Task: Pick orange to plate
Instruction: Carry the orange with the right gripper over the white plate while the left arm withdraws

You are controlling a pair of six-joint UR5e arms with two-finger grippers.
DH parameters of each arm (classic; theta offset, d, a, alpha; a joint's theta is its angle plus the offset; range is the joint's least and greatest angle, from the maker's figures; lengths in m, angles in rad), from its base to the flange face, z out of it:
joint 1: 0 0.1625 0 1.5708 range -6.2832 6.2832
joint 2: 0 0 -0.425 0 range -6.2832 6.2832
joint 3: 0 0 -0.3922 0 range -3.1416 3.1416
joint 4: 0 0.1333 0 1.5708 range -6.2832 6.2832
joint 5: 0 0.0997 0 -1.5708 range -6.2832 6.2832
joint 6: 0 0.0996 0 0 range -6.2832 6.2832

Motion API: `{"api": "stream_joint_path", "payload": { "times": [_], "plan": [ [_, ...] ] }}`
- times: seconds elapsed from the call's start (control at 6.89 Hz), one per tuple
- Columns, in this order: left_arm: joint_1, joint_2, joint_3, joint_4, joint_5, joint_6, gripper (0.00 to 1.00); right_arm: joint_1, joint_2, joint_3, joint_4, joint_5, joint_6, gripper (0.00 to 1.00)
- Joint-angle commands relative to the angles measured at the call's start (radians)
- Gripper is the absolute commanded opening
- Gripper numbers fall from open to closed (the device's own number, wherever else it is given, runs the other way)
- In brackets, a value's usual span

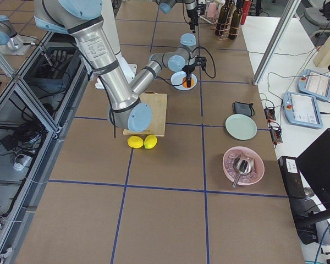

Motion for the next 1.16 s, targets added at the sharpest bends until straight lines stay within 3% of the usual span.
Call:
{"api": "stream_joint_path", "payload": {
  "times": [0.0,0.29,0.44,0.58,1.02],
  "plan": [
    [-0.173,0.045,0.021,0.016,-0.115,0.185,1.00,-0.048,0.089,-0.112,0.007,-0.042,0.002,0.00],
    [-0.253,0.054,0.051,0.038,-0.127,0.262,1.00,-0.068,0.122,-0.171,0.012,-0.044,0.000,0.00],
    [-0.267,0.060,0.055,0.038,-0.127,0.264,1.00,-0.068,0.120,-0.174,0.012,-0.045,-0.003,0.68],
    [-0.282,0.098,0.053,0.035,-0.130,0.285,1.00,-0.066,0.122,-0.173,0.014,-0.045,-0.004,1.00],
    [-0.362,0.138,0.062,0.039,-0.145,0.391,1.00,-0.016,0.131,-0.142,0.026,-0.027,-0.017,1.00]
  ]
}}
